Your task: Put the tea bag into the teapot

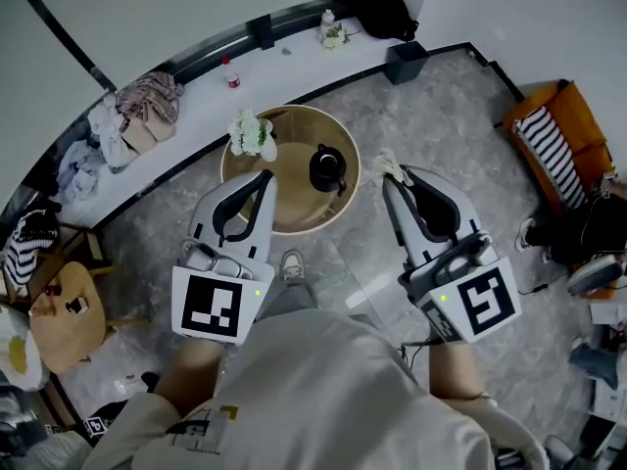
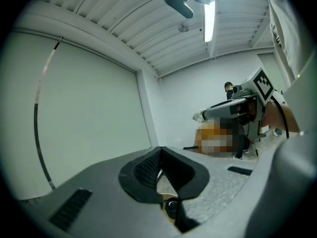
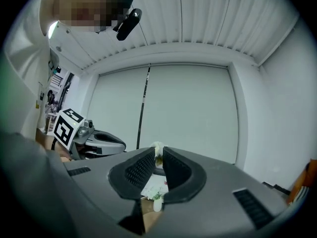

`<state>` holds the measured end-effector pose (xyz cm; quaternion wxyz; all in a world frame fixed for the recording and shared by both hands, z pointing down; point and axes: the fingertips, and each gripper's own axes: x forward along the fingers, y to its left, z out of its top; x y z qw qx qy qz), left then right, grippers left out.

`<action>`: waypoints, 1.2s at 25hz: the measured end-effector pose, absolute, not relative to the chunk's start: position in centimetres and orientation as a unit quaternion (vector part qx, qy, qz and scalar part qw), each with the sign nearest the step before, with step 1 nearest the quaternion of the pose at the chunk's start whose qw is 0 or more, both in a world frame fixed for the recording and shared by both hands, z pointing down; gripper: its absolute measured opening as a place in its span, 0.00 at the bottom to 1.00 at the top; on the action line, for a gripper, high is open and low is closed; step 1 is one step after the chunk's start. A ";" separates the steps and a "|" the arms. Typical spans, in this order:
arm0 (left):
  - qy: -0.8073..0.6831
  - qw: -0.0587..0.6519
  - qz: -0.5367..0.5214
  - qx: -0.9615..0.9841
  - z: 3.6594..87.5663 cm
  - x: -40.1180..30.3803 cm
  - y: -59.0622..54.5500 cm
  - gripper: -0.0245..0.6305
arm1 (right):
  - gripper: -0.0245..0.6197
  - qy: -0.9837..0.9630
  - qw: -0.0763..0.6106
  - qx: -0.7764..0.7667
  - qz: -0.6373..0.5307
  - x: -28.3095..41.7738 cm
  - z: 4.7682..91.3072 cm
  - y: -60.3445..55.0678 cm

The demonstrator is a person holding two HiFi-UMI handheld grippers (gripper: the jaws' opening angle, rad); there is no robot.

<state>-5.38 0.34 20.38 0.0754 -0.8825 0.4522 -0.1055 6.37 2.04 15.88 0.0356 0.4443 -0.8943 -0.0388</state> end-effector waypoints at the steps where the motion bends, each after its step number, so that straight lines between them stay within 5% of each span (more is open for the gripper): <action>1: 0.451 0.070 -0.105 -0.884 20.6 -5.7 -0.6 0.05 | 0.11 -0.894 0.040 0.446 -0.036 6.1 16.1 1.1; 15: 0.408 0.070 -0.122 -0.902 23.1 -9.6 -11.8 0.05 | 0.11 -0.881 0.050 0.471 -0.024 1.3 17.7 -9.9; 30: 0.407 0.038 -0.156 -0.899 25.7 -8.0 -16.5 0.05 | 0.11 -0.864 0.108 0.491 0.012 5.3 23.7 -15.3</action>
